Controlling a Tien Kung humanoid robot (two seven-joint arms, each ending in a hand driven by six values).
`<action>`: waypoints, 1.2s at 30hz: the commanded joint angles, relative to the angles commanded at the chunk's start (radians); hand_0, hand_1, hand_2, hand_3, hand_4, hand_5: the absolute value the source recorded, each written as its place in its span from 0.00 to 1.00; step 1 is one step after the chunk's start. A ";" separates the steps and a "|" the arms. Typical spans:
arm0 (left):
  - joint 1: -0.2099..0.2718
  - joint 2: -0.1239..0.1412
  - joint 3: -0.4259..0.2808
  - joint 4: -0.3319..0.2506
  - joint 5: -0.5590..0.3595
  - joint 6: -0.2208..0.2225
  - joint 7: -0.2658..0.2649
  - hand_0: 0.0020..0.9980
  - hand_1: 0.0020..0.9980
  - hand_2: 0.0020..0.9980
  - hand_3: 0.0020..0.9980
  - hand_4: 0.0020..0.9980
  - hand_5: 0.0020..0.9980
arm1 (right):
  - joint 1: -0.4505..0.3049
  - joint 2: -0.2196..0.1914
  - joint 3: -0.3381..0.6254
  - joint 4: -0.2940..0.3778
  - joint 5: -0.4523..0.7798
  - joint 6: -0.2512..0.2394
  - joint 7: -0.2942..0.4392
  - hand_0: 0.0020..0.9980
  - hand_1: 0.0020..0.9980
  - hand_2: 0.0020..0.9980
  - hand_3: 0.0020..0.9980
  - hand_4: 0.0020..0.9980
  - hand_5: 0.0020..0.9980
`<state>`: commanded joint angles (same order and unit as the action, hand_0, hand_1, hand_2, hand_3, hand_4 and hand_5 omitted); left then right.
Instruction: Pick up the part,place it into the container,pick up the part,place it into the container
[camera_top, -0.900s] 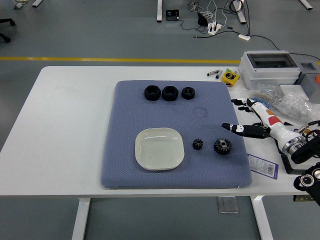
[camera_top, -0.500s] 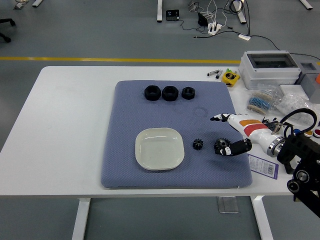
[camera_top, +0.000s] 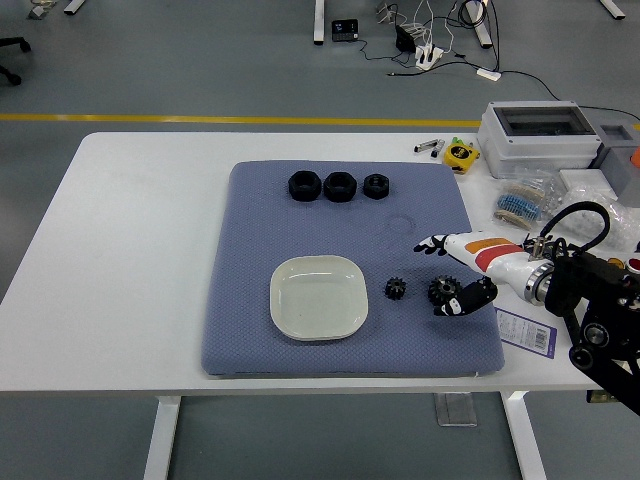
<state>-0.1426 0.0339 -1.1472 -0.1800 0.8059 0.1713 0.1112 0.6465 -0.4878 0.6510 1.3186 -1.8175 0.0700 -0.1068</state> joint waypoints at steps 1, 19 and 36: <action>-0.001 0.000 0.000 0.000 -0.001 0.000 0.000 0.71 0.62 0.65 0.56 0.62 0.69 | 0.006 0.000 -0.005 -0.006 -0.001 0.002 0.000 0.74 0.73 0.76 0.81 0.99 0.16; -0.009 -0.002 0.016 0.000 -0.029 -0.001 -0.003 0.71 0.63 0.65 0.56 0.62 0.69 | 0.073 0.004 -0.098 -0.070 -0.031 0.033 0.013 0.73 0.71 0.76 0.81 0.97 0.07; -0.010 -0.004 0.013 0.000 -0.030 -0.001 -0.003 0.71 0.63 0.65 0.56 0.62 0.69 | 0.108 0.007 -0.145 -0.113 -0.073 0.044 0.029 0.72 0.70 0.75 0.80 0.94 0.03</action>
<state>-0.1524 0.0303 -1.1338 -0.1800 0.7761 0.1705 0.1084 0.7546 -0.4806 0.5061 1.2061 -1.8905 0.1141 -0.0774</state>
